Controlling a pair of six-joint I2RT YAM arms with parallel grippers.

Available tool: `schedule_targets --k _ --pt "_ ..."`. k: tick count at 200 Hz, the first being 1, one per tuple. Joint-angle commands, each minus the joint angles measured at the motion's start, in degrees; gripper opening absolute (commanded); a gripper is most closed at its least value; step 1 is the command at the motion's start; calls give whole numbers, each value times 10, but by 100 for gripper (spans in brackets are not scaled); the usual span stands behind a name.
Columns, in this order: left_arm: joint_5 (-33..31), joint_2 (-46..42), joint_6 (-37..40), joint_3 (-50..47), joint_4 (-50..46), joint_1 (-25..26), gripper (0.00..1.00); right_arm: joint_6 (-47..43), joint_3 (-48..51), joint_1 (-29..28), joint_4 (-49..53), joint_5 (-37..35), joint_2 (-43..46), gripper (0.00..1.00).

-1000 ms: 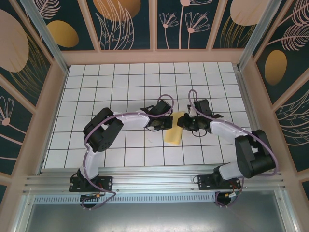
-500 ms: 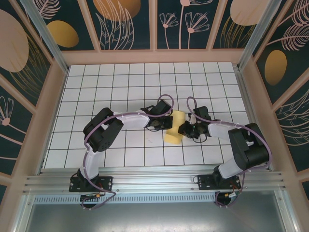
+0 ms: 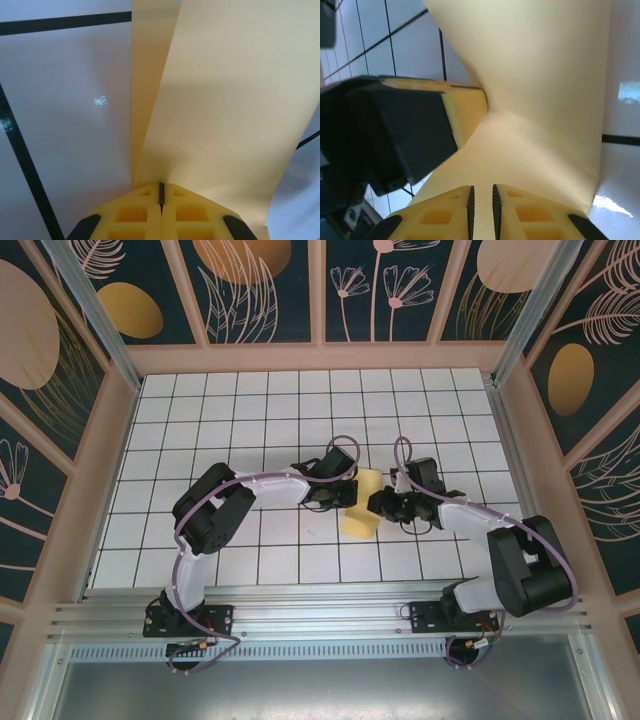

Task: Fold a paper plane with a square sheet of paper (pick it up from the middle)
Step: Fold the square sheet of paper in half at the center of the table.

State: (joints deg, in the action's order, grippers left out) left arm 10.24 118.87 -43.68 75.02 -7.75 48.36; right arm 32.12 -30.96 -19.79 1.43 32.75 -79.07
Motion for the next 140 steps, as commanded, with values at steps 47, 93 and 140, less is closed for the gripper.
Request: schedule_targets --k 47,93,140 --pt "-20 18 13 -18 -43 2 0 6 57 -6 -23 -3 -50 21" --pt "-21 16 14 -21 -43 2 0 10 45 -13 9 6 25 22" --pt "-19 16 14 -21 -39 2 0 39 64 -43 -27 12 14 21"
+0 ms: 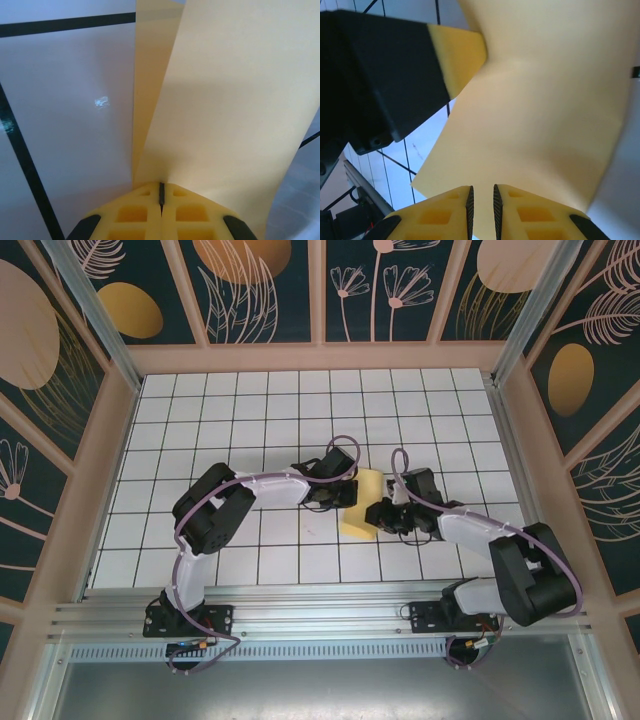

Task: Fold a paper plane with a square sheet of paper (pick it up from the middle)
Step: Fold the square sheet of paper in half at the center of the table.

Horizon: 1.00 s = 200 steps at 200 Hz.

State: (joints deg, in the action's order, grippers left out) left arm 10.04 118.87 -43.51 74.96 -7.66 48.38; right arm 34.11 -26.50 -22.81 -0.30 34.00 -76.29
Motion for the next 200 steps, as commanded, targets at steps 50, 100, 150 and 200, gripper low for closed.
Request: schedule_targets --k 50,100,150,200 --pt "-18 16 13 -20 -41 2 0 23 55 -13 -20 -24 -40 21" --pt "-19 16 14 -22 -42 2 0 37 48 -19 -12 -1 34 22" --pt "-18 15 13 -19 -43 2 0 45 69 -31 -20 -18 4 22" --pt "-19 14 14 -20 -45 2 0 34 62 -36 23 -54 4 22"
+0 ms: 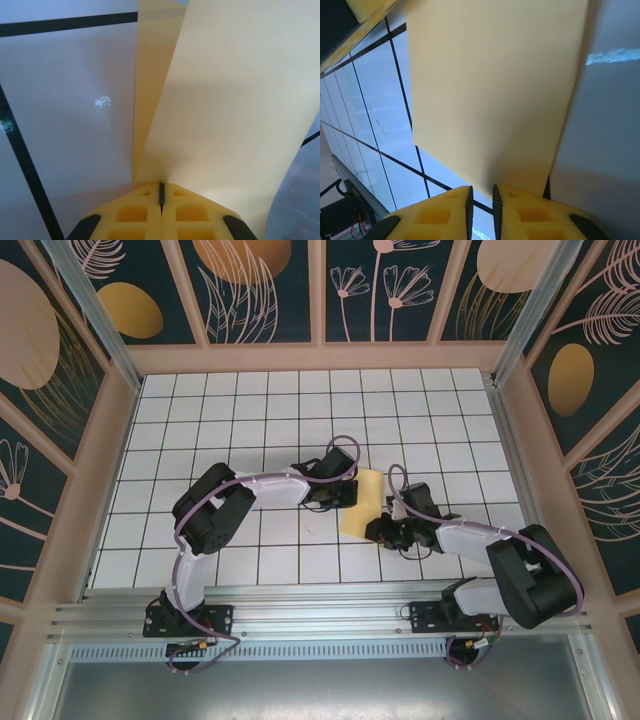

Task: Fold a paper plane with a square sheet of paper (pick it up from the middle)
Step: Fold the square sheet of paper in half at the center of the table.

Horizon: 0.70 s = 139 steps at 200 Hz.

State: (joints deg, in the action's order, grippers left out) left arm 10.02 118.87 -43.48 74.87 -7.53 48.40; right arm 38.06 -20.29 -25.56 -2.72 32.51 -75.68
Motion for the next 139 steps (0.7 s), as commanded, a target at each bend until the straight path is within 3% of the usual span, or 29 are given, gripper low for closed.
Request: schedule_targets --k 1,24,49,103,139 --pt "-19 14 13 -19 -46 1 0 -5 -1 -9 48 -39 0 22" --pt "-18 13 15 -19 -46 2 0 -13 -30 -3 73 -54 32 22" --pt "-19 12 15 -22 -47 2 0 -35 -70 49 76 -45 31 23" --pt "-17 14 16 -21 -48 2 0 -67 -119 94 33 -1 -59 22" --pt "-17 14 16 -24 -48 2 0 -77 -110 105 27 -34 -107 22"
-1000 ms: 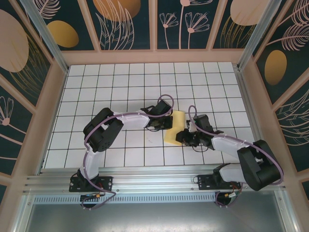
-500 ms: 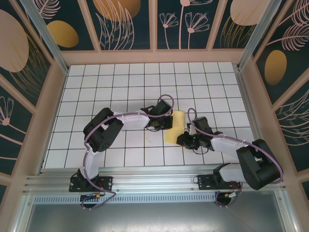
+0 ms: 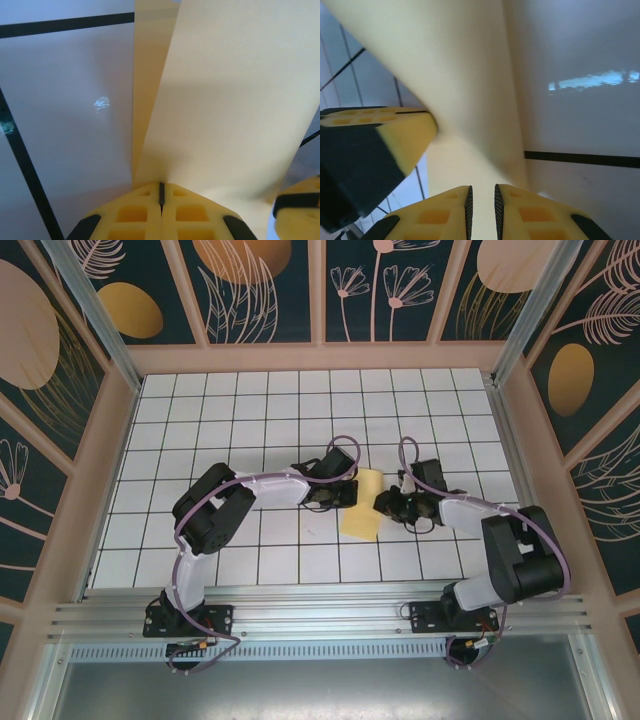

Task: Fold a paper plane with a square sheet of paper (pick it up from the middle)
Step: Fold the square sheet of paper in half at the center of the table.

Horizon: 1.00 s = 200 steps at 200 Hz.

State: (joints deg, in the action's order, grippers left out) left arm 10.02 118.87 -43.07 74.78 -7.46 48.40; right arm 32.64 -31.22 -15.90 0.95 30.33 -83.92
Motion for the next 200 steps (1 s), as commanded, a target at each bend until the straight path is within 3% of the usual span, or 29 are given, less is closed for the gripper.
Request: schedule_targets --k 1,72,113,167,200 --pt "-17 14 12 -24 -49 2 0 -23 0 10 -9 -13 -25 22" --pt "-20 15 14 -25 -52 2 0 -25 -38 15 18 7 14 23" --pt "-20 16 14 -25 -53 2 0 -33 -61 20 3 16 -37 23" --pt "-22 12 16 -31 -54 2 0 -39 -43 30 13 -69 -84 23" --pt "-25 8 16 -37 -54 2 0 -39 -41 35 12 -64 -87 23"
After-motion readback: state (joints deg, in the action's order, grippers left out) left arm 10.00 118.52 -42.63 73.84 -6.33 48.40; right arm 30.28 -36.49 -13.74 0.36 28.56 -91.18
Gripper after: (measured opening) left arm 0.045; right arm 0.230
